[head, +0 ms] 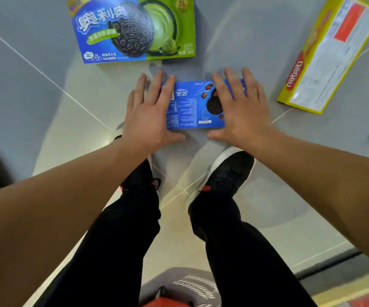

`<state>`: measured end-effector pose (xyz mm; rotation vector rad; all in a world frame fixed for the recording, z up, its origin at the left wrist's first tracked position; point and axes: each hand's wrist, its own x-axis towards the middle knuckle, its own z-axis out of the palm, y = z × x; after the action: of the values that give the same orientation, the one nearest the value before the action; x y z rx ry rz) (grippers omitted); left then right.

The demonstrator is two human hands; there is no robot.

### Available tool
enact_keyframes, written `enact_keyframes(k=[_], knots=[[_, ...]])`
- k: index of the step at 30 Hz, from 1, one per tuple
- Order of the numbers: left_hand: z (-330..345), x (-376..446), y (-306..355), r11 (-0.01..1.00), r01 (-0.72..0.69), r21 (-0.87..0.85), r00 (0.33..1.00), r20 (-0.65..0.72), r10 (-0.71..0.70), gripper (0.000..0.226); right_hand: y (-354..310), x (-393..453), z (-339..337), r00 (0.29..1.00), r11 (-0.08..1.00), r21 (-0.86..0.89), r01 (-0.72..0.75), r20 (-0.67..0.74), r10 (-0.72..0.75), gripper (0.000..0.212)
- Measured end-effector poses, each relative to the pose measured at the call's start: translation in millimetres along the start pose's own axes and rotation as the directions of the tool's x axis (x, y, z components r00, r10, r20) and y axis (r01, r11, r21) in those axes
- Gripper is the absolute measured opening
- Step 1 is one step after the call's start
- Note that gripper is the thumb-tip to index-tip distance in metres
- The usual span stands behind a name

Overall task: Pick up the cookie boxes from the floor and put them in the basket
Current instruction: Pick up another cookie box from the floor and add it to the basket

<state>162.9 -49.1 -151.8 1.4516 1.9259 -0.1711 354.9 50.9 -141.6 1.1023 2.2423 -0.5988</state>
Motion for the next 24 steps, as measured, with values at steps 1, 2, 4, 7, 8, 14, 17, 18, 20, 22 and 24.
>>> enact_keyframes(k=[1,2,4,7,8,14,17,18,20,22,24], knots=[[6,4,-1,1.0,-0.002,0.002,1.0,-0.022,0.003,0.126,1,3,7,1.0,1.0,-0.015,0.006,-0.022,-0.006,0.125],[13,8,-2,1.0,-0.007,0.003,0.999,-0.051,0.007,0.122,2,7,13,0.999,1.0,-0.016,0.008,-0.045,-0.009,0.123],[16,13,-6,1.0,-0.007,-0.029,0.997,-0.075,0.005,0.114,1,13,15,0.998,1.0,0.001,0.007,-0.063,-0.006,0.117],[4,15,-5,0.996,-0.024,-0.088,0.999,-0.03,0.021,0.113,-2,12,4,1.0,1.0,0.03,0.003,0.002,-0.003,0.116],[-5,7,-1,0.995,-0.051,-0.084,0.999,-0.007,0.05,0.115,-3,1,-3,1.0,0.999,0.032,-0.004,0.03,0.003,0.118],[-96,-67,29,0.988,-0.126,-0.088,0.991,0.025,0.129,0.115,-16,-87,-81,0.999,0.995,0.101,-0.006,0.043,0.001,0.123],[-157,-112,54,0.985,-0.14,-0.099,0.99,0.023,0.143,0.113,-27,-143,-143,0.998,0.992,0.121,-0.031,0.05,0.025,0.124],[-187,-130,70,0.982,-0.158,-0.107,0.986,0.034,0.162,0.114,-27,-170,-172,0.999,0.99,0.137,-0.043,0.039,0.038,0.124],[-243,-165,100,0.975,-0.189,-0.119,0.977,0.08,0.199,0.117,-28,-223,-225,0.998,0.986,0.156,-0.063,0.022,0.061,0.123],[-289,-194,124,0.967,-0.234,-0.099,0.964,0.105,0.244,0.117,-29,-270,-266,0.996,0.977,0.19,-0.093,0.029,0.089,0.121],[-334,-223,149,0.952,-0.294,-0.086,0.945,0.124,0.303,0.117,-32,-316,-302,0.992,0.963,0.237,-0.128,0.023,0.126,0.12]])
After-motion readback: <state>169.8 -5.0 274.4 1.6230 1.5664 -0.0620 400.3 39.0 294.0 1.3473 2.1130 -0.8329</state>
